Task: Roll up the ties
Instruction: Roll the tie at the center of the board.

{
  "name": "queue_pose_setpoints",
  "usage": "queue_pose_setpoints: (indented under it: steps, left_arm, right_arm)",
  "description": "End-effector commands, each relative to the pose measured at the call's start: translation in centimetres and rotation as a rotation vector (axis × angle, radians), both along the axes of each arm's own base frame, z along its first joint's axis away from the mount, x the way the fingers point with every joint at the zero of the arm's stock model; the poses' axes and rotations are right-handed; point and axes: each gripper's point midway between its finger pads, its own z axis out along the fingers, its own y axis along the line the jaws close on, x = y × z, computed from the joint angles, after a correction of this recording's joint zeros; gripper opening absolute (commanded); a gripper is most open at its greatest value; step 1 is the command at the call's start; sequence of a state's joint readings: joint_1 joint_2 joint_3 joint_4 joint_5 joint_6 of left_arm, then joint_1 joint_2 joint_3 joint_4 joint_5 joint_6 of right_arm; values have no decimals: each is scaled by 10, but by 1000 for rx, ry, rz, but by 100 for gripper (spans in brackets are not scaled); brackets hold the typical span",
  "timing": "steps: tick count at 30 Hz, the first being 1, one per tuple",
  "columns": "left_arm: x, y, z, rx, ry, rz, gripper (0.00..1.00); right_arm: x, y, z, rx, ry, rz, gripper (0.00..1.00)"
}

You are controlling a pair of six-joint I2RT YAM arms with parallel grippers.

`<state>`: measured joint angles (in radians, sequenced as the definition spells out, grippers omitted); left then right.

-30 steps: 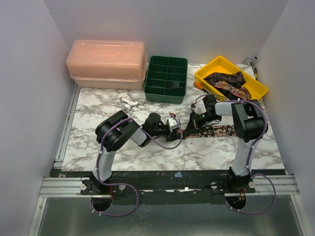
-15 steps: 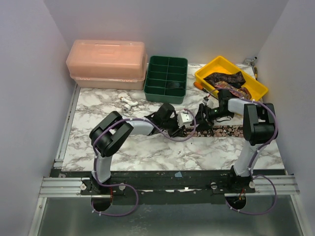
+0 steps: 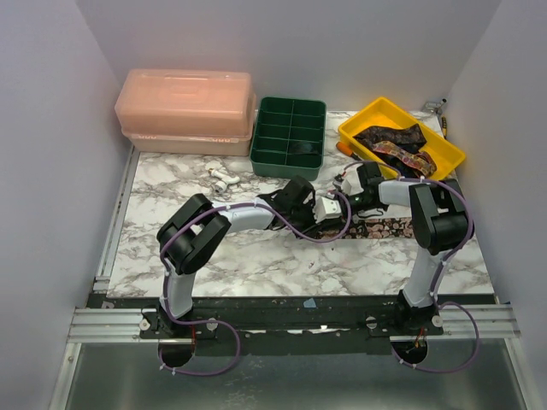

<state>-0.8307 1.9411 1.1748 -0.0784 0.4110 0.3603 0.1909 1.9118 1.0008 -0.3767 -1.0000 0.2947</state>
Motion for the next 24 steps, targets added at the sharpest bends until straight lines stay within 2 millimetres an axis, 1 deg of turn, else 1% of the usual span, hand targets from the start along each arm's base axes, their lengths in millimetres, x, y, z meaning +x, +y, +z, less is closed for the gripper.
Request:
queue_pose_setpoints:
  steps: [1,2,5,6,8,10,12,15,16,20,21,22,23,24]
  left_arm:
    - [-29,46,-52,233,122,15,23]
    - [-31,46,-52,229,128,12,26]
    - [-32,41,-49,187,137,8,38]
    - [-32,38,-45,154,140,2,46]
    - [-25,30,-36,84,123,6,57]
    - [-16,23,-21,-19,102,9,65]
    - [-8,17,0,-143,76,4,73]
    - [-4,14,31,-328,27,-23,82]
    - [-5,14,36,-365,10,-28,84]
    - [-14,17,39,-457,-46,-57,86]
    - [-16,15,41,-487,-53,-66,89]
    - [-17,14,40,-504,-53,-71,93]
    - [-16,10,41,-524,-58,-69,94]
    - [-14,7,39,-533,-58,-62,95]
  right_arm:
    - [-2,-3,-16,-26,-11,-6,12]
    - [-3,-7,-22,-60,-10,-4,1]
    - [-7,-19,-38,-148,5,2,0]
    - [-7,-23,-43,-171,8,5,1]
    - [-9,-29,-52,-213,21,19,1]
    - [-10,-36,-61,-258,35,28,0]
    - [-11,-44,-70,-316,47,33,1]
    - [-14,-57,-81,-398,67,52,1]
    - [-16,-61,-84,-425,74,60,1]
    - [-10,-73,-88,-497,56,87,1]
    - [-10,-74,-89,-508,56,96,1]
    - [-11,-76,-90,-517,65,106,1]
    - [-13,-77,-91,-523,73,115,1]
    - [-14,-76,-91,-521,74,127,1]
